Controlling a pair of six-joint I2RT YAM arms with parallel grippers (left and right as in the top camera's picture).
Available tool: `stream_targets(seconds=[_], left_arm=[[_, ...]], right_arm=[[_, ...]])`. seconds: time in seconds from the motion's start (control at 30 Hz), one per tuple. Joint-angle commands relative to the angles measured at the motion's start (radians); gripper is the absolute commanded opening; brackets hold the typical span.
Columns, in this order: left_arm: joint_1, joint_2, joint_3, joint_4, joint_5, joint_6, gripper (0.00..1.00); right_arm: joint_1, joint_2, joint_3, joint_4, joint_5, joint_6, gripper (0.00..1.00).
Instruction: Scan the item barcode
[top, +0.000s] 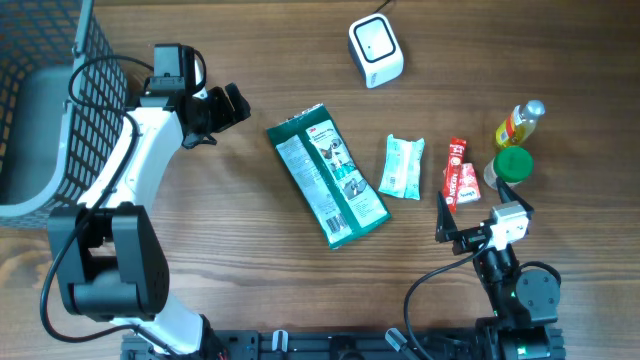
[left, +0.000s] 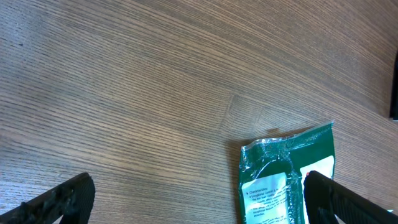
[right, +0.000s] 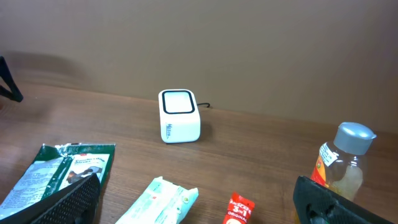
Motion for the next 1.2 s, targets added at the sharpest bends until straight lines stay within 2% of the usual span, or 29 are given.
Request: stream_targets(seconds=[0.0, 0.6, 0.73, 0.83, 0.93, 1.07, 1.17], left_arm=[[0.0, -0.003, 0.008, 0.003, -0.006, 0.005, 1.0], [0.0, -0.037, 0.008, 0.003, -0.006, 0.005, 1.0], [0.0, -0.254, 0.008, 0.003, -0.011, 0.005, 1.0], [0.008, -0.425, 0.008, 0.0, -0.186, 0.005, 1.0], [0.009, -0.663, 0.008, -0.017, -0.215, 0.005, 1.0], [0.009, -0.915, 0.008, -0.155, -0.247, 0.043, 1.0], [0.007, -1.009, -0.002, -0.277, -0.261, 0.043, 1.0]], right_arm=[[-0.006, -0.009, -0.001, 0.003, 0.006, 0.012, 1.0], [-0.006, -0.009, -0.001, 0.003, 0.006, 0.012, 1.0], [-0.006, -0.009, -0.001, 0.003, 0.006, 0.011, 1.0], [-0.006, -0.009, -0.001, 0.003, 0.006, 0.012, 1.0], [-0.006, -0.009, -0.001, 0.003, 0.006, 0.012, 1.0], [-0.006, -0.009, -0.001, 0.003, 0.006, 0.012, 1.0], [-0.006, -0.009, -0.001, 0.003, 0.006, 0.012, 1.0]])
